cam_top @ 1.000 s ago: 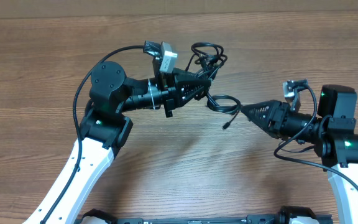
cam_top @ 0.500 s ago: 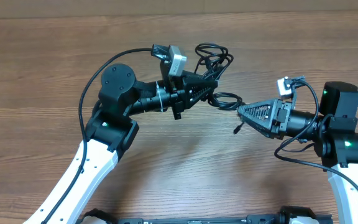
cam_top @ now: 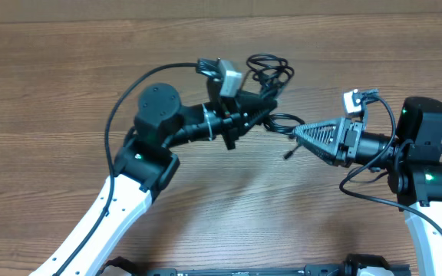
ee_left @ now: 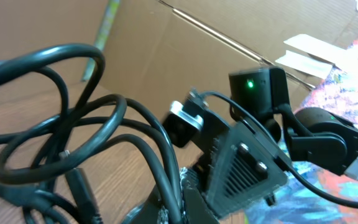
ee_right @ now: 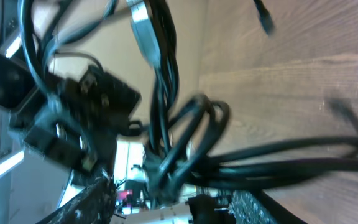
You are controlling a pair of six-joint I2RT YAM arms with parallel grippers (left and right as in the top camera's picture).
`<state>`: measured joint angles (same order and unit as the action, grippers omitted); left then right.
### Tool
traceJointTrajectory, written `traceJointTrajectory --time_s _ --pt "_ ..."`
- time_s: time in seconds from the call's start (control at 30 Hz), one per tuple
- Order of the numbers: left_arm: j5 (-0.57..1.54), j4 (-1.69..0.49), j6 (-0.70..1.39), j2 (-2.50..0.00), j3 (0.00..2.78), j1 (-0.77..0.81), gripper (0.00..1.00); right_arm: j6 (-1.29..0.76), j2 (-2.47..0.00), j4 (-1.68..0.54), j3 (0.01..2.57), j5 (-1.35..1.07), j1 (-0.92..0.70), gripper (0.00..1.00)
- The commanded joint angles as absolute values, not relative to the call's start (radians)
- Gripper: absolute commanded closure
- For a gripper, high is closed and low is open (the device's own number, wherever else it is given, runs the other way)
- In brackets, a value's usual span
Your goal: Untangle cables
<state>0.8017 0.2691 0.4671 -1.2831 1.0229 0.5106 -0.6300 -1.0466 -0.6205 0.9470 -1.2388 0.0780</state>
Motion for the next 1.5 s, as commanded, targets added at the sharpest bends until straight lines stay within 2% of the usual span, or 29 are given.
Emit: traceJointTrajectory --time_s 0.0,0.27,0.3,0.67,0.97,1.47 --pt "0.742 0.278 0.42 -1.27 1.046 0.567 0.96 -0.733 -1.045 -0.561 0.949 -1.198 0.079 0.43" --pt "0.718 0.282 0.418 -1.27 1.046 0.619 0.96 -0.733 -1.045 -0.554 0.949 -1.117 0.079 0.92" --pt "0.719 0.282 0.418 -1.27 1.046 0.622 0.96 -0.733 -1.045 -0.555 0.949 -1.099 0.079 0.96" --pt "0.918 0.276 0.418 -1.269 1.046 0.58 0.96 -0.702 -1.045 -0.57 0.949 -1.005 0.089 0.96" --pt "1.127 0.278 0.462 -1.269 1.046 0.476 0.96 -0.653 -1.045 -0.665 0.949 -0.946 0.181 0.96" --pt "1.236 0.258 0.467 -1.27 1.046 0.409 0.96 -0.577 -1.045 -0.744 0.949 -0.943 0.289 0.96"
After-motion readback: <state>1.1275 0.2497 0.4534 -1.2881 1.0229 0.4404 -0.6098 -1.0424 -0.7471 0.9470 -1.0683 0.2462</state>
